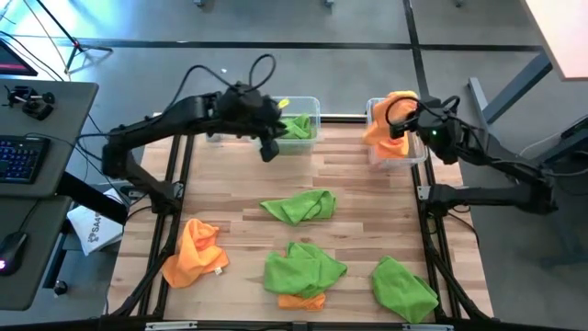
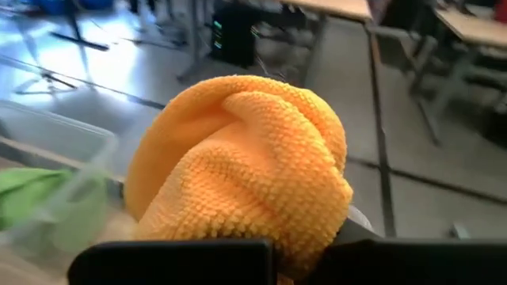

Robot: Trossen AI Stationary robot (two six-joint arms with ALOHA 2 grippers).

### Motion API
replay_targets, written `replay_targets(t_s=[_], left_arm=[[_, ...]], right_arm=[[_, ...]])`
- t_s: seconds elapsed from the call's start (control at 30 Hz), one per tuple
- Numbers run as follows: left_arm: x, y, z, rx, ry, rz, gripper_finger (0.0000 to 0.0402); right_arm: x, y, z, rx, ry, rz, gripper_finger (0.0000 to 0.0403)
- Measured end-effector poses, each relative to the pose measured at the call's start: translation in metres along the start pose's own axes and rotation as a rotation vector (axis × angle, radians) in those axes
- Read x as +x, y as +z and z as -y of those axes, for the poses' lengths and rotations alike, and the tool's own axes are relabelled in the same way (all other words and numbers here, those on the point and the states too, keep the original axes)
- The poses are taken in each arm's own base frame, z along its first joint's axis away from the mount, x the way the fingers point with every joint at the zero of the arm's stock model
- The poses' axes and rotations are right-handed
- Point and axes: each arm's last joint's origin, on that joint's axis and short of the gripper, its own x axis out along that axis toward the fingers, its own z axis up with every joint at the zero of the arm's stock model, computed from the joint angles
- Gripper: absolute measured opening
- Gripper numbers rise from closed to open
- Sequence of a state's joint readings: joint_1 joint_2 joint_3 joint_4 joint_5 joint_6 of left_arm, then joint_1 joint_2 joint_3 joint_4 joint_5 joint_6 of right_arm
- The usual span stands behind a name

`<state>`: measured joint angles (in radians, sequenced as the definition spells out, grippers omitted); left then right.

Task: Sort microfiber towel by color & place in baskets
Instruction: Put the orange towel into the right transparent bin

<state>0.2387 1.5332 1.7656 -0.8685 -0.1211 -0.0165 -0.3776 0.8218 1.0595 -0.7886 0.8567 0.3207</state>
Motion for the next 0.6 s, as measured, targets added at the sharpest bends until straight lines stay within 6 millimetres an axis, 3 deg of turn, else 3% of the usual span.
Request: replay_targets(t_s=[0.33,0.6], left_arm=[[-0.055,-0.056,0.004,-0.167,0.089,0.024,0.0057],[-0.074,-0.093,0.008,-0.283,0.128,0.084,0.0057]], right_arm=[[0.032,-0.017,0.015,0.048,-0.127,-0.277,0.0000],[0.080,-0.026,0.012,0.090,-0.077,-0.517,0.0000]])
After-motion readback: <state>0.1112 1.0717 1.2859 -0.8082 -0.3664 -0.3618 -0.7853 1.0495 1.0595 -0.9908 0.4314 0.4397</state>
